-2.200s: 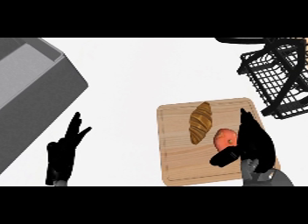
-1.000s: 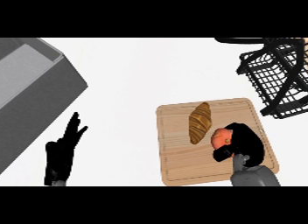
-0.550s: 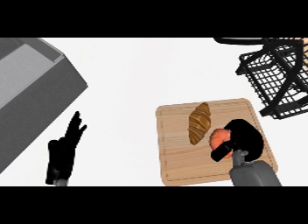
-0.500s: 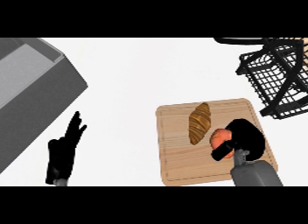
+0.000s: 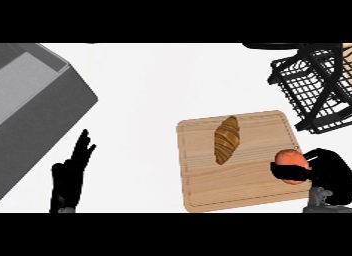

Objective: Pick the squash from the cutting board and place it in the tiered basket

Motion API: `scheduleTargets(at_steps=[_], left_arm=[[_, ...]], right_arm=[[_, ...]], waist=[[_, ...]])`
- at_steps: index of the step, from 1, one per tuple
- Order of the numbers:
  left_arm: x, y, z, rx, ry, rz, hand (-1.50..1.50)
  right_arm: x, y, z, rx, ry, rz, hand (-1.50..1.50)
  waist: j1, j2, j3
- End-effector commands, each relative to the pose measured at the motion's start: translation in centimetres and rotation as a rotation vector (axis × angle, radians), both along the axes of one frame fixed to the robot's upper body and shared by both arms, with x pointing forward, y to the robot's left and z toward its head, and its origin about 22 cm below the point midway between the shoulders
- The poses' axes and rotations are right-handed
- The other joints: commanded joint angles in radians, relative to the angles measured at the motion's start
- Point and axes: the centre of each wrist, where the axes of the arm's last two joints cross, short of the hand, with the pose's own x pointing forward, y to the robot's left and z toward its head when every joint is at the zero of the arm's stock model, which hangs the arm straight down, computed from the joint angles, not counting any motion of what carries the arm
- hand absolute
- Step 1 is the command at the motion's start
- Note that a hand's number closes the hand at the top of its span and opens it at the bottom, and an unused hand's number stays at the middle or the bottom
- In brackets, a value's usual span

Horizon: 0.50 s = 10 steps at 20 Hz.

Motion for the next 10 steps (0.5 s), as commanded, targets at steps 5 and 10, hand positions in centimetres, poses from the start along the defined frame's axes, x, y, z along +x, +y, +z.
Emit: scheduleTargets(at_steps=[5, 10], left_arm=[[-1.7, 0.2, -0.9, -0.003, 0.024, 0.019, 0.0], [0.1, 0.7, -0.2, 0.0, 0.028, 0.01, 0.0]], right_arm=[[-3.1, 0.5, 8.2, -0.047, -0.374, -0.266, 1.5], [-5.9, 1.9, 15.7, -0.164, -0.621, -0.266, 1.5]], waist=[[-0.012, -0.005, -0.004], [-0.012, -0.002, -0.005]])
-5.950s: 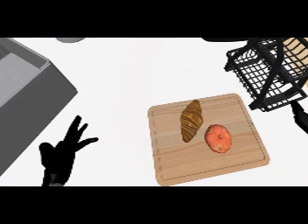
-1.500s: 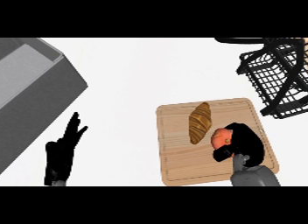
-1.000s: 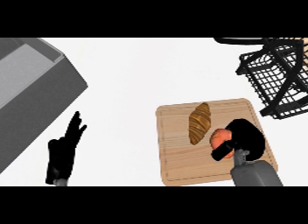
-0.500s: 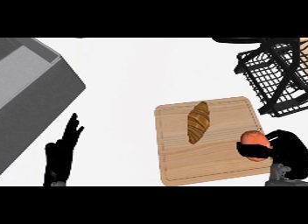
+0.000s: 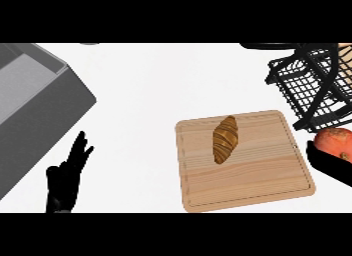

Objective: Pick the squash from the cutting board and place it in the tiered basket

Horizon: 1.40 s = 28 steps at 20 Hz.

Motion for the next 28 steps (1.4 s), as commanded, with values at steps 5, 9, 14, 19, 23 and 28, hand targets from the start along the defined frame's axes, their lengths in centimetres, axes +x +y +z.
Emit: scheduleTargets(at_steps=[5, 9, 14, 19, 23, 28], left_arm=[[-0.7, -0.5, -0.4, -0.002, 0.034, -0.004, 0.0], [-0.1, -1.0, -1.2, -0.001, 0.027, -0.007, 0.0], [-0.4, -1.8, -0.3, 0.007, 0.027, -0.031, 0.0], [1.5, -2.1, 1.1, -0.012, 0.013, -0.028, 0.0], [0.3, -0.4, 0.0, -0.012, 0.024, -0.014, 0.0], [-0.1, -1.9, -0.5, 0.009, 0.018, -0.02, 0.0]], right_arm=[[-3.6, 1.6, 9.3, -0.212, -0.094, -0.138, 1.5], [-3.1, 2.4, 10.9, -0.227, -0.098, -0.153, 1.5], [1.0, 0.7, 14.1, -0.209, -0.101, -0.157, 1.5], [4.8, -1.0, 15.8, -0.176, -0.097, -0.187, 1.5], [6.4, -4.2, 16.9, -0.162, -0.091, -0.209, 1.5], [9.9, -7.4, 17.3, -0.136, -0.081, -0.148, 1.5]], waist=[[0.023, 0.007, -0.003], [0.02, 0.009, -0.004], [0.031, 0.01, -0.002], [0.034, 0.014, -0.001], [0.032, 0.014, 0.0], [0.033, 0.014, 0.001]])
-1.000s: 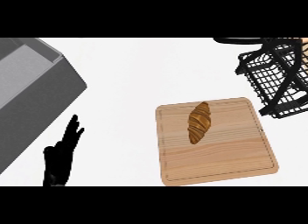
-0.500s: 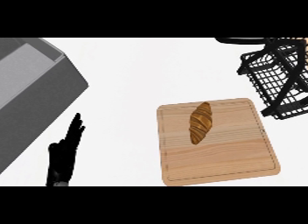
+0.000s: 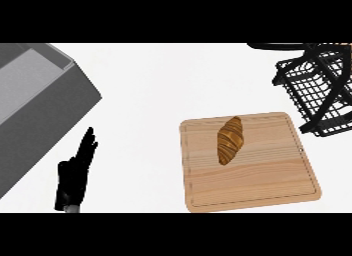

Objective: Pick the squash from the cutting board and place it in the tiered basket

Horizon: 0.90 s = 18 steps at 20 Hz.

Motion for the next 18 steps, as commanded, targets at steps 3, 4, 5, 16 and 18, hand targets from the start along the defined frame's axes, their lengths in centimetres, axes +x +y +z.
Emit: scheduleTargets(at_steps=[3, 4, 5, 16, 18], left_arm=[[-0.6, -1.8, -1.8, 0.0, 0.027, 0.009, 0.0], [-0.5, 0.8, -1.1, 0.001, 0.021, -0.002, 0.0], [0.6, 0.6, 0.4, -0.014, 0.028, 0.009, 0.0], [2.0, -0.3, 1.3, -0.022, 0.023, 0.012, 0.0], [-0.3, -0.2, 0.0, 0.013, 0.024, 0.001, 0.0]], right_arm=[[4.2, -1.0, -0.9, 0.061, 0.055, -0.005, 1.5], [5.1, -3.4, -1.9, 0.066, 0.079, 0.014, 1.5], [5.0, -3.9, -3.1, 0.072, 0.07, 0.027, 1.5], [9.7, -4.4, -8.9, 0.124, 0.106, -0.046, 1.5], [9.3, -7.6, -10.5, 0.151, 0.044, -0.034, 1.5]], waist=[[-0.001, 0.003, -0.002], [0.002, 0.004, -0.001], [-0.002, 0.003, -0.001], [-0.003, 0.003, -0.001], [0.004, 0.004, 0.0]])
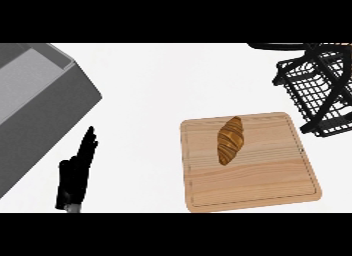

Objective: Pick the squash from the cutting board and place it in the tiered basket

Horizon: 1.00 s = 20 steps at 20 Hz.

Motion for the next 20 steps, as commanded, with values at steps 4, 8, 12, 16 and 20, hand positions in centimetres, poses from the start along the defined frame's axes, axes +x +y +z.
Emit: scheduleTargets(at_steps=[4, 8, 12, 16, 20], left_arm=[[-0.4, -0.4, -1.3, -0.013, 0.037, -0.011, 0.0], [-0.2, 1.2, -0.6, -0.011, 0.026, -0.01, 0.0], [-1.2, -0.1, -0.2, 0.004, 0.019, -0.017, 0.0], [-0.7, 0.9, -0.7, -0.003, 0.038, 0.007, 0.0], [-1.2, 2.0, -1.0, 0.002, 0.045, 0.031, 0.0]], right_arm=[[0.5, -2.1, -4.3, 0.241, -0.221, -0.044, -1.5], [1.1, -2.6, -3.9, 0.306, -0.381, -0.007, -1.5], [1.2, -1.8, -3.5, 0.297, -0.544, -0.008, -1.5], [0.3, -0.9, -2.7, 0.229, -0.694, 0.001, -1.5], [-2.7, -3.3, -1.1, 0.08, -0.794, -0.161, -1.5]], waist=[[0.003, 0.008, 0.001], [0.008, 0.007, 0.0], [0.009, 0.003, 0.0], [-0.004, 0.0, -0.001], [-0.023, -0.006, -0.003]])
